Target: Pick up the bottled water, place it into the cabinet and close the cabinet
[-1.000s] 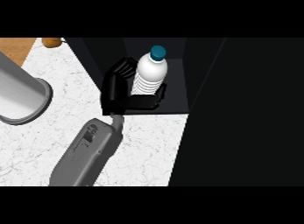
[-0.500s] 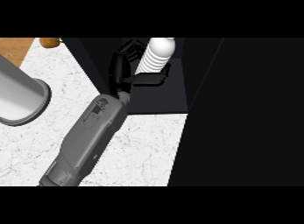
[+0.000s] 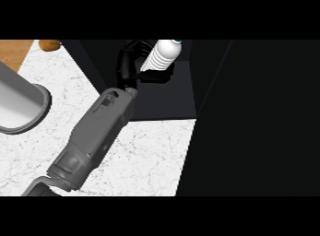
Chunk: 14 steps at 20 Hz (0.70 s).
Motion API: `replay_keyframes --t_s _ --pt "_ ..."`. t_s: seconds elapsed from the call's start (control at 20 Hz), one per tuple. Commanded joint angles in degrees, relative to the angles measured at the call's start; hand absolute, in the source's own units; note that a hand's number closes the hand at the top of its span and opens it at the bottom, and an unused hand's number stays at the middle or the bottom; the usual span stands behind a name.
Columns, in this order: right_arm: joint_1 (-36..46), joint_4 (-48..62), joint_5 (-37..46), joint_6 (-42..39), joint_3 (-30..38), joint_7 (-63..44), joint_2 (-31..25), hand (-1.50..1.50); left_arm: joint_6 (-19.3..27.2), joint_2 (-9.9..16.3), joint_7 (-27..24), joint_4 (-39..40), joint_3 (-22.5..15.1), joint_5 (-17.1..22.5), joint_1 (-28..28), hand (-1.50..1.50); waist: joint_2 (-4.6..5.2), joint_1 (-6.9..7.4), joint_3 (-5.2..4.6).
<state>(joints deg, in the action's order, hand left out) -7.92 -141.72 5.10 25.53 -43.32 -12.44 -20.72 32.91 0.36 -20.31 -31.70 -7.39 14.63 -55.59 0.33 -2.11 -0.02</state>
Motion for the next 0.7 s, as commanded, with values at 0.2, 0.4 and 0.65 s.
replay_keyframes --t_s 0.2,0.4,0.65 --pt "-1.9 -7.87 2.72 -0.62 -0.28 -3.77 -2.98 -1.5 5.86 -0.34 -0.52 11.5 0.11 -1.82 -6.15 1.5 0.09 -0.77 -0.03" --pt "-2.78 -4.39 -0.18 -1.01 -0.42 2.61 -2.05 -1.5 5.18 -0.34 -5.91 15.32 1.01 -0.36 -4.14 1.5 0.43 -1.66 0.01" --pt "-1.82 -2.34 0.6 -1.24 -1.0 3.01 -2.02 -1.5 3.45 0.56 -8.72 20.46 4.81 -0.89 -5.71 1.5 0.82 -1.52 -0.04"
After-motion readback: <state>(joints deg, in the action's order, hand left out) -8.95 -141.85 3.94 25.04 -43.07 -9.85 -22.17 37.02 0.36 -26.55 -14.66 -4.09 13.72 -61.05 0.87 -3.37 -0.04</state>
